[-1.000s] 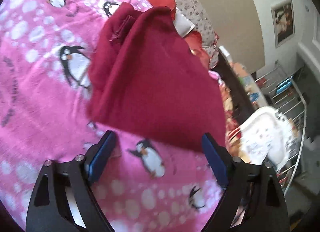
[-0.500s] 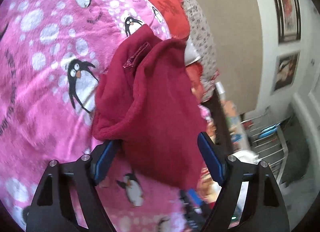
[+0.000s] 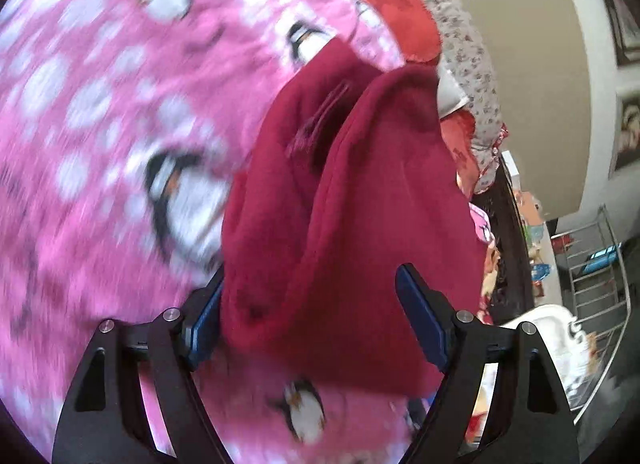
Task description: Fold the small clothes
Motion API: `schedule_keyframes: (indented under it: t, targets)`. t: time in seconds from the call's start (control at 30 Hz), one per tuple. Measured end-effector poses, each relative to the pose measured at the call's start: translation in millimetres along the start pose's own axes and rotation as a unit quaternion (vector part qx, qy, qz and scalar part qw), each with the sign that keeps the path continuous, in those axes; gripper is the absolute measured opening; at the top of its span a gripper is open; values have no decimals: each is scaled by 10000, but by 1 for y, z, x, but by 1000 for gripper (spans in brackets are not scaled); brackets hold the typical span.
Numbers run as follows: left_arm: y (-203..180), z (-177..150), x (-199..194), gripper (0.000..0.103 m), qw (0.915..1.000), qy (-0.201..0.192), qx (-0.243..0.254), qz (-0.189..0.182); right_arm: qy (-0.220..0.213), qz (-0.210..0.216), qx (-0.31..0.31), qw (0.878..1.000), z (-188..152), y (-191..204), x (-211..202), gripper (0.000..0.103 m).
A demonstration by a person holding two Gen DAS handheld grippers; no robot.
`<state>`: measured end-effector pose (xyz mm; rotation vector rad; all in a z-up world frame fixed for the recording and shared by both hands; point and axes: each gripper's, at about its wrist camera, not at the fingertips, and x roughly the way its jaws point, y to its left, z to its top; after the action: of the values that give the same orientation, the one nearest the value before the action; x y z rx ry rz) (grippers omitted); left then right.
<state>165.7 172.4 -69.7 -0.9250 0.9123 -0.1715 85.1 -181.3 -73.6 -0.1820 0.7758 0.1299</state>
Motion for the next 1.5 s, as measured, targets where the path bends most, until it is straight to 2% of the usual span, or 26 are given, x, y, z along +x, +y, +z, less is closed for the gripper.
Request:
schedule_keyframes:
  t: [0.07,0.13,0.17,0.23,0.27,0.33,0.4,0.47,0.53,0.63,0.7,0.77,0.8,0.87,0.9,0.97,1.0,1.03,1.13,1.2,1.23,1.3,1.33,1.37,1.4,1.5]
  targets:
    - [4,3,1,85,9998,-4,-59,-198,-4,-3,0,10000,0,0,0,50]
    - [9,5,0,88,9980,105,-245,-566,-2,-6,-3,10000,0,0,0,50]
    - [13,5,-1,88,9949,202,-435,-891,-5,-8,4,10000,0,0,0,50]
    - [17,1,-1,88,9773,453,-940,-1845,-5,-7,13,10000,0,-1,0,50]
    - [16,1,1,88,9717,508,-1021,-2067,-7,-8,15,10000,1,-1,0,50]
    - [14,4,0,88,9762,428,-797,-1970,2,-3,18,10000,0,-1,0,50]
    - [25,6,2,86,9781,376,-920,-1827,3,5,31,10000,1,-1,0,50]
    - [30,5,2,81,9796,324,-961,-1732,2,-6,25,10000,0,0,0,50]
    - [24,5,5,70,9864,365,-770,-1407,-125,-28,118,9998,1,-3,-6,50]
    - [13,-5,7,66,9937,540,-303,-935,-546,383,865,9940,-2,-32,-35,50]
    - [4,-8,9,64,9956,592,31,-728,-668,848,1779,9781,-9,-66,-48,50]
    - [1,-12,11,57,9966,587,238,-534,-496,1155,2742,9534,-21,-101,-43,50]
    - [1,-11,13,51,9967,585,246,-501,-296,1462,3279,9329,-30,-118,-32,50]
    - [6,-13,15,43,9970,594,214,-442,-23,1920,3880,9014,-41,-134,-11,51]
    - [8,-12,14,43,9970,611,185,-447,25,2183,4081,8865,-44,-138,-2,51]
    - [10,-11,14,43,9967,645,163,-468,68,2858,4560,8428,-48,-145,19,51]
    - [11,-10,15,43,9966,665,139,-476,65,3065,4724,8263,-47,-148,27,51]
    - [12,-10,16,43,9965,671,96,-490,89,3192,4821,8158,-44,-150,35,51]
    - [12,-10,14,43,9966,661,56,-491,30,3348,4796,8111,-28,-153,51,50]
    - [11,-9,14,43,9969,628,44,-463,-137,3574,4797,8012,-18,-154,58,40]
    - [10,-9,14,43,9972,611,58,-430,-134,3590,4747,8035,-14,-154,60,31]
    - [3,-8,18,41,9974,608,163,-364,7,3417,4517,8242,-9,-149,62,22]
    - [-2,-9,19,25,9975,603,308,-221,145,3243,4365,8391,-6,-144,64,15]
    - [-5,-11,19,19,9973,617,408,-1,182,3096,4285,8487,-4,-140,63,13]
    - [-4,-12,18,15,9971,640,400,12,179,3039,4255,8522,-1,-139,61,13]
    - [-14,-20,4,13,9969,484,611,117,55,2980,4087,8627,10,-136,41,11]
